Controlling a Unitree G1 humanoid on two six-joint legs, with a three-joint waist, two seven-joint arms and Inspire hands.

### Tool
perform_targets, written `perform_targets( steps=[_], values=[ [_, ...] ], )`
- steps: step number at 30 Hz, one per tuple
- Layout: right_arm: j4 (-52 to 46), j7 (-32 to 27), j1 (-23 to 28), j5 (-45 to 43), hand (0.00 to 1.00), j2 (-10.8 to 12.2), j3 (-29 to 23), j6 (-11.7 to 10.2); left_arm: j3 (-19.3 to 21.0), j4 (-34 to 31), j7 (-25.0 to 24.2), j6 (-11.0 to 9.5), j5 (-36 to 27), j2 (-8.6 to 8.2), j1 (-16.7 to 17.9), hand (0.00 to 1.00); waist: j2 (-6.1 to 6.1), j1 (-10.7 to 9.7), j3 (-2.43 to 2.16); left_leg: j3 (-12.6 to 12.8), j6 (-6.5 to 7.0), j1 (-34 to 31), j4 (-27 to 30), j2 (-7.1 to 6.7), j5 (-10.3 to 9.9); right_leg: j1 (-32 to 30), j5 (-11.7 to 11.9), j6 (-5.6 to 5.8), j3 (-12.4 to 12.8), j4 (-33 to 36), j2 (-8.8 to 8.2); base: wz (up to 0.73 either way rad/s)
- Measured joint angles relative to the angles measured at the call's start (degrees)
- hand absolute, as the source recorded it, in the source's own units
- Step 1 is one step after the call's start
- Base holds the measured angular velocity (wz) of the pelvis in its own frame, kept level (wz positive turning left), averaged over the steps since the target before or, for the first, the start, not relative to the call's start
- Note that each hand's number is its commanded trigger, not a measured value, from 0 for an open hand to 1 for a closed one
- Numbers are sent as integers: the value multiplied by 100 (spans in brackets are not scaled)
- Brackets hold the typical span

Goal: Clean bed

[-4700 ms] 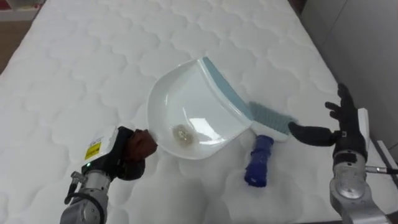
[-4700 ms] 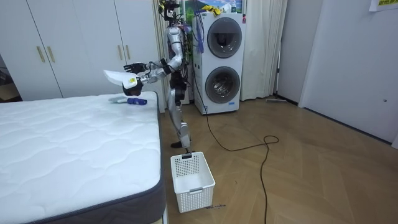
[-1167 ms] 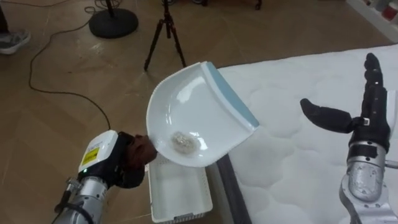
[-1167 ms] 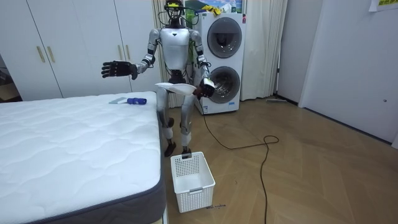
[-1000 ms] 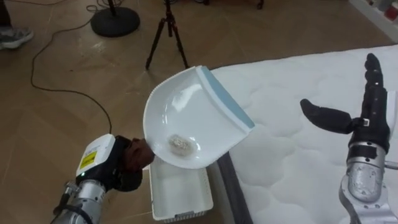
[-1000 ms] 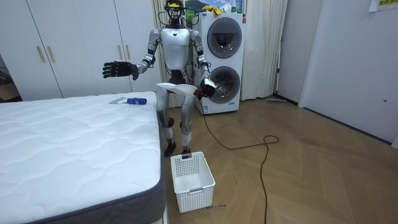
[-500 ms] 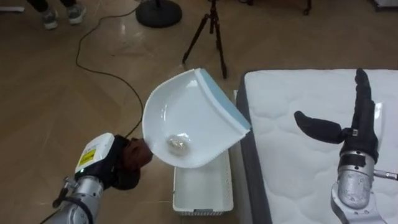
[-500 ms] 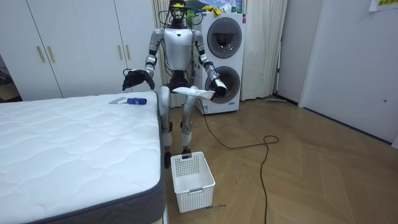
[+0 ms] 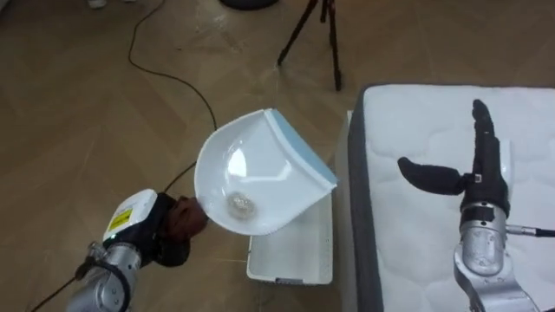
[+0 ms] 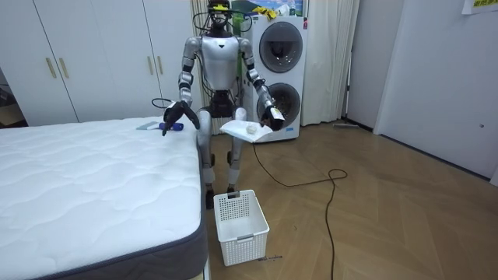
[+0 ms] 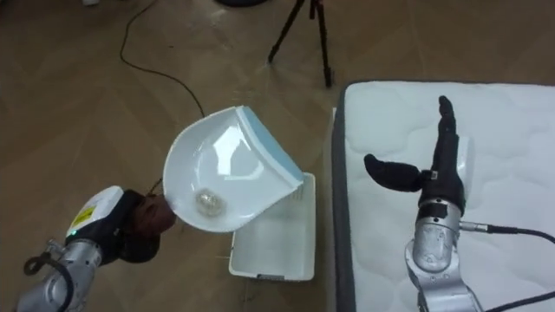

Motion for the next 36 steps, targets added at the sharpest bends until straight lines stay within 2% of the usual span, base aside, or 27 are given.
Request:
perform_targets(
  steps=[2, 6, 15, 19, 21, 25, 28, 29, 31, 33, 34, 35, 36],
  values=[
    [221, 35, -46, -2, 0, 4, 4, -3, -110, 272, 1, 16, 6, 2, -67, 100, -2, -1, -1, -7, 148, -9, -73, -7, 59, -63, -5, 8, 91, 8, 2, 0],
    [463, 30, -100, -26, 0, 8, 71, -5, -290, 398, 8, 27, 2, 25, -183, 100, -13, -11, 6, -6, 211, -214, -132, -13, 99, -297, -7, 12, 100, 10, -6, -1],
    [1047, -1, -338, -53, 0, 46, 474, -47, -906, 628, 22, 25, 1, 5, -670, 100, -24, -93, 38, -20, 220, -524, -135, -17, 105, -619, -8, 12, 68, 16, -15, 0],
    [1175, -69, -446, -69, 0, 70, 609, -65, -1191, 851, 58, 24, 2, 32, -1046, 100, -21, -240, 58, 41, 230, -800, -109, -16, 117, -920, -16, 10, 31, 108, -48, -4],
    [1291, -64, -454, -98, 0, 82, 647, -64, -1233, 1046, 47, 21, 7, 38, -1218, 100, -15, -297, 86, 52, 228, -845, -131, -16, 116, -1006, -18, 12, 23, 138, -60, -5],
    [1314, -21, -431, -101, 0, 82, 660, -58, -1235, 1038, 22, 92, 7, 185, -1365, 100, 21, -336, 124, 82, 228, -1036, -121, -16, 116, -1288, -25, 13, 27, 295, -79, -6],
    [1341, 19, -425, -134, 0, 87, 661, -44, -1234, 1051, 21, 137, 4, 313, -1400, 100, 75, -325, 154, 222, 228, -1119, -121, -18, 116, -1452, -100, 32, 90, 454, -127, -12],
    [1341, 18, -441, -184, 0, 87, 663, -43, -1245, 1051, 21, 172, 0, 360, -1405, 100, 120, -328, 181, 271, 226, -1135, -129, -20, 115, -1529, -118, 39, 87, 552, -153, -16],
    [1341, 17, -419, -224, 0, 94, 679, -34, -1332, 1056, 21, 260, 0, 444, -1416, 100, 148, -324, 196, 378, 167, -1143, -135, -37, 82, -1615, -192, 24, 87, 706, -214, -12],
    [1341, -12, -399, -313, 0, 93, 694, -21, -1355, 1159, 21, 342, -4, 463, -1436, 100, 160, -342, 189, 471, -4, -1143, -140, -76, 9, -1688, -300, 9, 82, 850, -298, -3],
    [1341, -47, -394, -334, 0, 92, 706, -17, -1440, 1294, 15, 433, -83, 469, -1483, 100, 178, -375, 184, 565, -246, -1154, -133, -92, -29, -1708, -339, 12, 63, 902, -359, 5],
    [1340, -84, -403, -348, 0, 91, 706, -4, -1488, 1410, -15, 512, -145, 469, -1501, 100, 234, -452, 169, 690, -382, -1186, -132, -75, -33, -1714, -348, 8, 54, 903, -389, 14],
    [1340, -134, -410, -348, 0, 86, 706, 1, -1537, 1523, -33, 579, -216, 472, -1536, 100, 289, -526, 170, 866, -417, -1208, -135, -47, -27, -1714, -379, 10, 29, 908, -422, 14]
  ],
)
